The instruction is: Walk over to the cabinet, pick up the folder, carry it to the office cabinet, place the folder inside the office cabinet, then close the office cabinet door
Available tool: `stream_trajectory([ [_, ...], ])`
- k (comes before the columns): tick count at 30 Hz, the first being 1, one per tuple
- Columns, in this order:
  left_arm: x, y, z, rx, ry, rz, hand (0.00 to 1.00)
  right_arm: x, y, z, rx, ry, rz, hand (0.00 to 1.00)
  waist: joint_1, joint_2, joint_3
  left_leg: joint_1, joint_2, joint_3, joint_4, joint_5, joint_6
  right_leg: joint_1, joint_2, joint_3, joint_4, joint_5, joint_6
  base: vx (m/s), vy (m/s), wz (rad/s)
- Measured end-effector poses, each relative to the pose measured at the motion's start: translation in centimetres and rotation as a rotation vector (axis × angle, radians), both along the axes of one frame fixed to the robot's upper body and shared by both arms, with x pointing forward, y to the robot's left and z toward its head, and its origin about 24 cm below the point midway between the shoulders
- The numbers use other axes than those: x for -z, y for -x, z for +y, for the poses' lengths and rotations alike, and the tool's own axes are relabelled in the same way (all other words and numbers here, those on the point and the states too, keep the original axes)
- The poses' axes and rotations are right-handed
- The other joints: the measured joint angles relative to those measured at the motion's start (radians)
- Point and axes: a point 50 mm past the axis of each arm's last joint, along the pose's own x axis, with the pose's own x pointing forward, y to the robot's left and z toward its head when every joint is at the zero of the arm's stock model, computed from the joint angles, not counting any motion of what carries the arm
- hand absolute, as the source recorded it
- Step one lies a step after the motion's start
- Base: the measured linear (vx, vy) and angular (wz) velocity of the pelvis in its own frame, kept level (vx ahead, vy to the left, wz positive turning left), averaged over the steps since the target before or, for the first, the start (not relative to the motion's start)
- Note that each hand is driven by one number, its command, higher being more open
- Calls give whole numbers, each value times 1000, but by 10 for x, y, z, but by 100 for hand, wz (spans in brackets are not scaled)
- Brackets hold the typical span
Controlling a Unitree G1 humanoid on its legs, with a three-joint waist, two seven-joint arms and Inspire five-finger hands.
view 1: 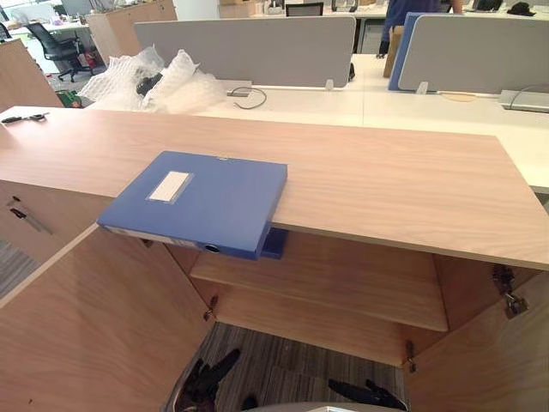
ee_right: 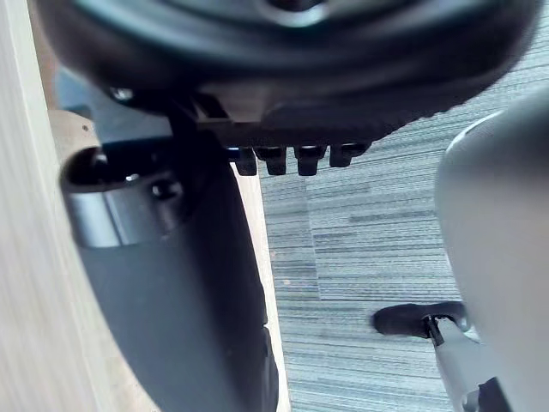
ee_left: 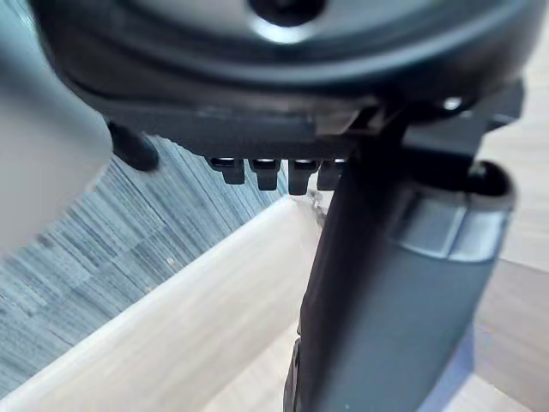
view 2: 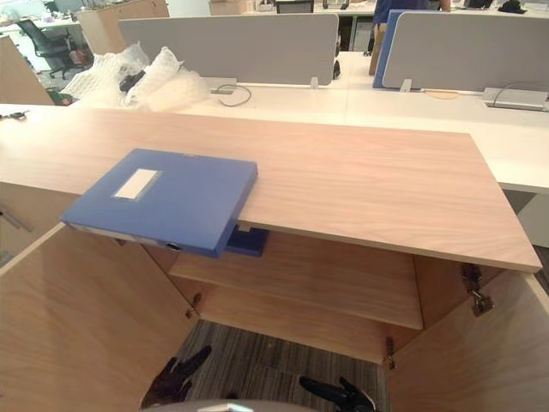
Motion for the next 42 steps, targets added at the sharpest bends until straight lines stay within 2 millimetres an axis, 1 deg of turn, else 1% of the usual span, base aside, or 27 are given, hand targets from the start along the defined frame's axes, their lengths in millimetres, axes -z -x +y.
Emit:
stream_trajectory([
  [1, -2, -3, -1, -2, 3, -19, 100, 0, -1, 0, -6, 1, -2, 100, 3, 0, 1, -5, -1, 0, 0, 1, 1, -4, -1, 0, 0, 0, 0, 0, 0, 0],
  [3, -13, -12, -1, -12, -6, -87, 100, -1, -3, 2, -23, 0, -9, 100, 9, 3, 4, -25, -7, -3, 0, 8, 3, -22, -5, -3, -2, 0, 0, -8, -6, 2],
  [4, -16, -14, -1, -14, -12, -102, 100, -1, -4, 2, -23, 0, -11, 100, 10, 4, 7, -27, -9, -4, 0, 8, 3, -22, -8, -4, -3, 0, 0, -17, -8, 7],
  [6, -31, -21, 2, 1, -55, -170, 100, -1, -5, 3, -38, 0, -15, 100, 13, 8, 11, -30, -19, -12, 0, 9, 6, -20, -13, -12, -4, -1, 1, -15, -4, 10],
  [8, -39, -24, 6, 10, -89, -202, 100, -2, -7, 5, -55, -2, -17, 100, 18, 9, 11, -32, -24, -19, 0, 12, 8, -18, -16, -20, -4, -1, 2, -11, 0, 13],
  [9, -45, -26, 8, 14, -111, -223, 100, -2, -7, 7, -63, -6, -17, 100, 24, 9, 11, -34, -26, -23, 0, 13, 9, -17, -18, -28, -4, -2, 3, -17, 0, 15],
  [10, -54, -31, 9, 27, -140, -262, 100, -1, -6, 10, -64, -14, -19, 100, 41, 7, 11, -36, -27, -27, 0, 16, 10, -17, -24, -38, -4, -4, 7, -23, -10, 14],
  [11, -62, -36, 9, 54, -182, -286, 100, -1, -5, 10, -70, -14, -18, 100, 51, 7, 11, -38, -30, -31, 0, 19, 11, -15, -27, -43, -6, -7, 11, -36, -14, 21],
  [12, -77, -44, 9, 76, -245, -339, 100, -1, -2, 10, -71, -13, -15, 100, 64, 5, 10, -45, -36, -44, 0, 24, 10, -13, -31, -57, -8, -11, 18, -37, -16, 24],
  [13, -85, -46, 10, 86, -293, -357, 100, -1, -2, 10, -71, -13, -15, 100, 65, 5, 9, -49, -38, -50, 1, 25, 8, -13, -32, -63, -9, -12, 20, -45, -11, 27],
  [15, -108, -55, 13, 112, -445, -420, 100, -1, 0, 10, -69, -13, -15, 100, 73, 5, 9, -59, -44, -62, 1, 31, 7, -12, -33, -71, -14, -16, 26, -50, -4, 18],
  [16, -114, -56, 15, 113, -480, -434, 100, -1, 0, 10, -69, -13, -14, 100, 74, 5, 8, -61, -45, -64, 1, 32, 7, -11, -34, -72, -16, -17, 28, -56, 3, 11],
  [18, -135, -61, 22, 125, -652, -455, 100, -1, 0, 10, -68, -14, -16, 100, 76, 6, 2, -73, -52, -76, 6, 34, 3, -10, -37, -88, -26, -22, 36, -63, 4, 14],
  [19, -140, -62, 23, 125, -689, -460, 100, -1, 0, 10, -69, -15, -16, 100, 77, 6, 2, -74, -54, -78, 6, 34, 2, -10, -39, -93, -27, -24, 39, -64, 15, 13],
  [21, -153, -62, 28, 132, -822, -453, 100, -1, 2, 11, -67, -18, -13, 100, 84, 5, -3, -74, -60, -83, 5, 31, -4, -3, -43, -97, -34, -30, 48, -54, 30, 8],
  [23, -161, -60, 33, 117, -916, -426, 100, -1, 5, 12, -67, -24, -1, 100, 89, 1, -18, -75, -66, -89, 4, 33, -5, 3, -46, -106, -42, -32, 50, -36, 30, 11],
  [26, -175, -52, 46, 76, -1067, -387, 100, 0, 8, 15, -66, -32, 6, 100, 88, -7, -36, -79, -69, -104, 0, 43, -1, 5, -45, -126, -42, -35, 51, -5, 15, 14],
  [28, -189, -40, 59, 18, -1233, -323, 100, 0, 10, 18, -81, -35, 12, 100, 91, -13, -49, -82, -70, -109, 0, 44, -2, 5, -44, -137, -41, -35, 50, 16, 23, 10],
  [30, -198, -36, 65, -9, -1336, -285, 100, 1, 10, 20, -100, -34, 17, 100, 92, -16, -54, -85, -72, -114, 0, 45, -3, 5, -44, -148, -41, -36, 50, 15, 13, 10],
  [31, -207, -33, 69, -34, -1418, -268, 100, 1, 11, 22, -117, -39, 22, 100, 97, -21, -58, -86, -73, -119, 0, 46, -4, 6, -44, -151, -41, -37, 49, 13, 12, 10],
  [32, -211, -33, 70, -40, -1455, -262, 100, 1, 12, 24, -123, -41, 24, 100, 99, -23, -60, -87, -73, -122, 0, 46, -4, 6, -44, -154, -41, -37, 49, 14, 12, 17],
  [33, -221, -32, 69, -57, -1530, -263, 100, 1, 12, 26, -127, -47, 24, 100, 100, -28, -65, -90, -76, -132, -1, 47, -5, 7, -43, -167, -40, -39, 49, 11, 5, 16],
  [35, -230, -33, 66, -62, -1612, -270, 100, 1, 12, 27, -132, -49, 24, 100, 100, -29, -65, -91, -79, -138, -1, 47, -5, 9, -44, -173, -40, -41, 50, 3, 5, 12],
  [36, -239, -35, 61, -69, -1661, -293, 100, 1, 11, 28, -144, -49, 22, 100, 100, -30, -66, -93, -82, -139, -1, 48, -6, 10, -46, -176, -41, -46, 46, -2, 11, 5],
  [37, -243, -35, 59, -75, -1682, -307, 100, 1, 11, 29, -150, -49, 20, 100, 100, -32, -67, -94, -84, -139, -1, 49, -6, 9, -47, -178, -42, -50, 45, -8, 9, 5],
  [39, -258, -40, 49, -67, -1762, -379, 100, 1, 10, 30, -160, -48, 13, 100, 99, -35, -74, -110, -89, -144, -3, 58, -8, 1, -48, -189, -51, -63, 42, -21, -7, 8],
  [42, -266, -48, 38, 0, -1855, -462, 100, 1, 9, 29, -160, -46, 9, 100, 95, -31, -78, -120, -87, -159, -3, 68, -12, 1, -40, -205, -60, -70, 37, -23, -34, 12],
])
